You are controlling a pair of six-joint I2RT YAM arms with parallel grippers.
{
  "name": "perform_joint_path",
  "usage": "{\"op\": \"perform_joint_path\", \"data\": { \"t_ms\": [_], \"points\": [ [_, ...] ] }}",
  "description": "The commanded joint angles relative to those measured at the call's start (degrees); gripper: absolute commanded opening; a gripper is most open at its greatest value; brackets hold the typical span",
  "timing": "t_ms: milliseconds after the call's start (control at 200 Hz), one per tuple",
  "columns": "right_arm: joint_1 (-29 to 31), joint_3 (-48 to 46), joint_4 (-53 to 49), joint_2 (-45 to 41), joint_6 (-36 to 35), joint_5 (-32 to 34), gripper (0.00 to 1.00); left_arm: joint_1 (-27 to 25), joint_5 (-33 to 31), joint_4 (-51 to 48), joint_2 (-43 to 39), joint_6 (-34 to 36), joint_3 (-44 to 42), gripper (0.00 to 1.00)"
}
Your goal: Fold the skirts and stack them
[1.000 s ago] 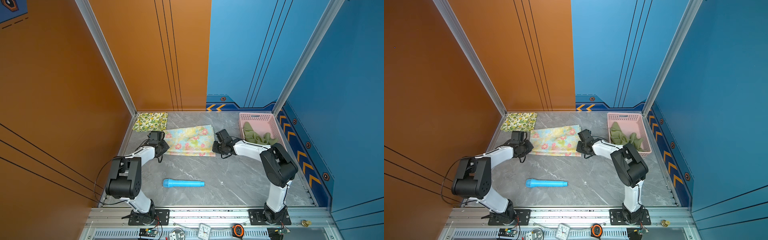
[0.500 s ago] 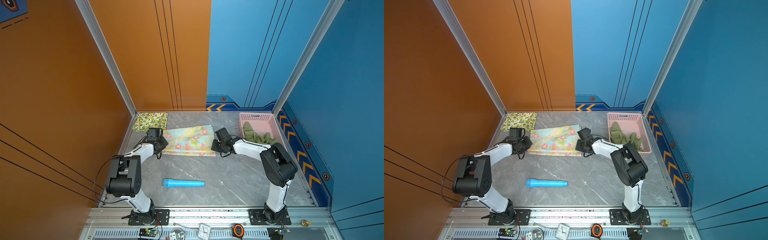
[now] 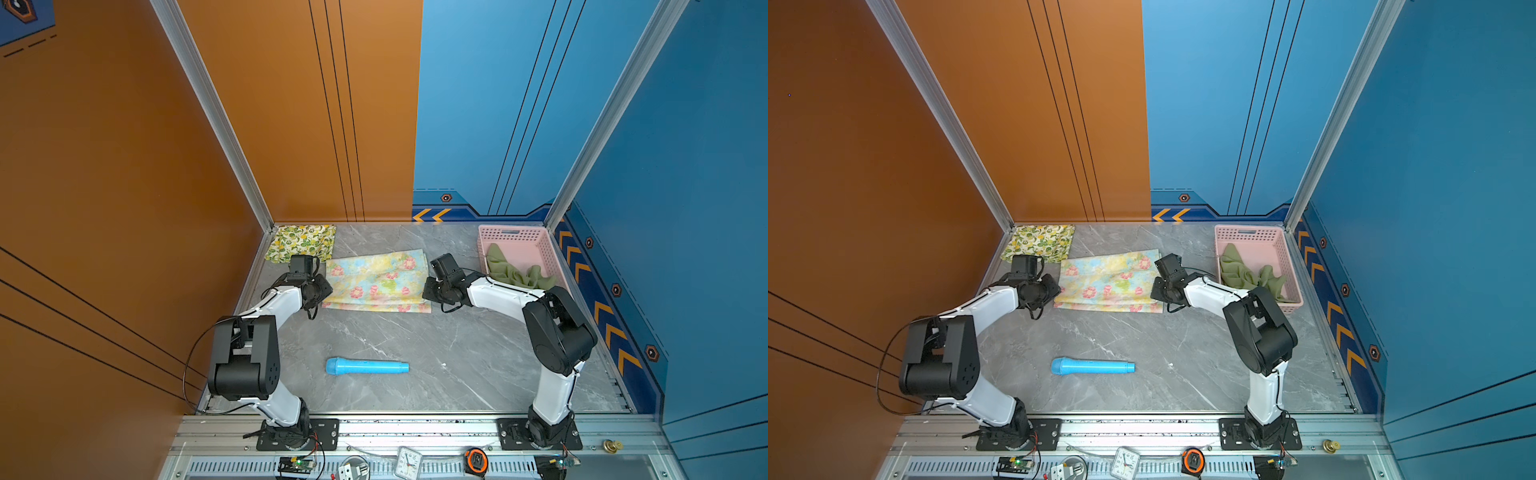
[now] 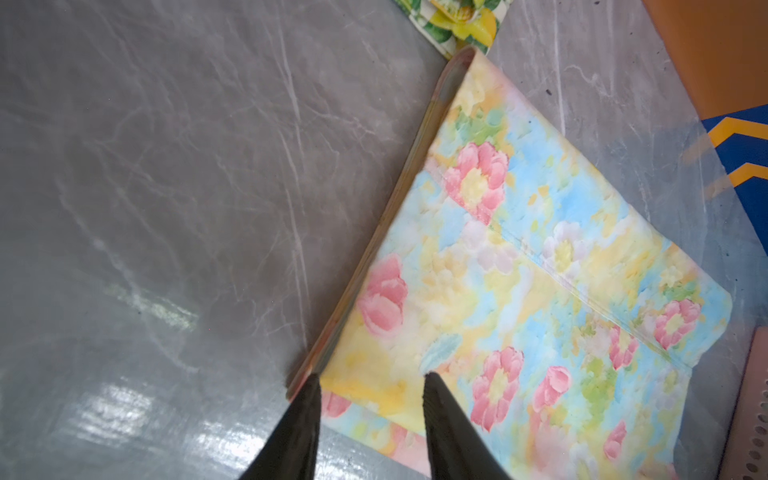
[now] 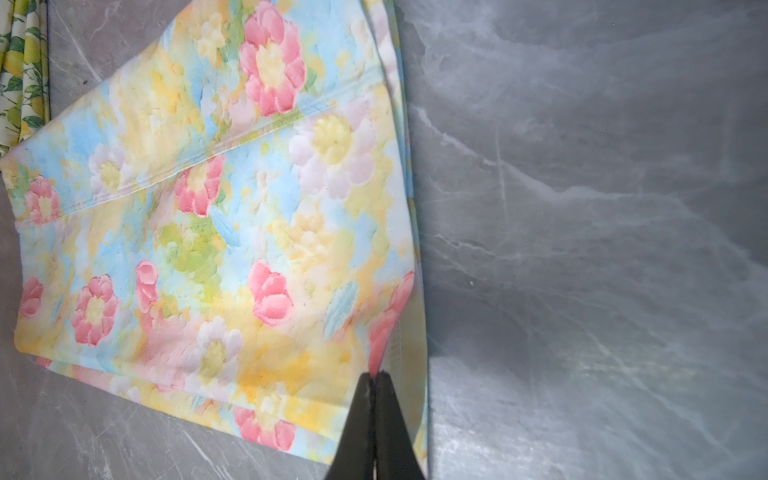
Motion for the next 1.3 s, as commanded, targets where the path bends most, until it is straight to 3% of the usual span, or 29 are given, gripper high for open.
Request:
{"op": "perform_joint_path", "data": {
  "t_ms": [0, 215, 355, 621, 711, 881, 1197, 1297],
  "points": [
    [-0.1, 1.4, -1.6, -1.3, -0.6, 1.5, 0.0, 0.3, 2.5, -2.6, 2.5, 0.9, 2.0, 0.42],
    [-0.3, 1.5, -1.4, -0.9, -0.6, 1.1, 0.0, 0.0, 1.7, -2.2, 5.5, 1.7, 3.7, 0.27],
    [-0.4, 1.5, -1.3, -0.8, -0.7, 1.1, 0.0, -0.1, 1.8, -1.5, 7.2, 1.8, 4.9, 0.0],
    [-0.7, 1.6, -1.3, -1.0, -0.9, 1.2, 0.0, -0.4, 1.0, -3.5, 4.4, 2.1, 4.9, 0.0],
    [-0.8, 1.5, -1.1, -0.9, -0.9, 1.1, 0.0, -0.4, -0.2, -5.0, 3.1, 2.5, 4.4, 0.27],
    [-0.8, 1.7, -0.9, -0.3, -0.8, 0.8, 0.0, 0.2, -0.4, -5.9, 3.2, 3.4, 3.8, 0.41],
    [-0.9, 1.5, -0.9, -0.1, -1.0, 0.5, 0.0, -0.1, -0.3, -5.9, 5.0, 3.8, 4.0, 0.44],
    [-0.9, 1.4, -0.8, -0.1, -0.9, 0.4, 0.0, -0.3, -0.4, -6.0, 6.0, 3.9, 4.5, 0.39]
  ]
}}
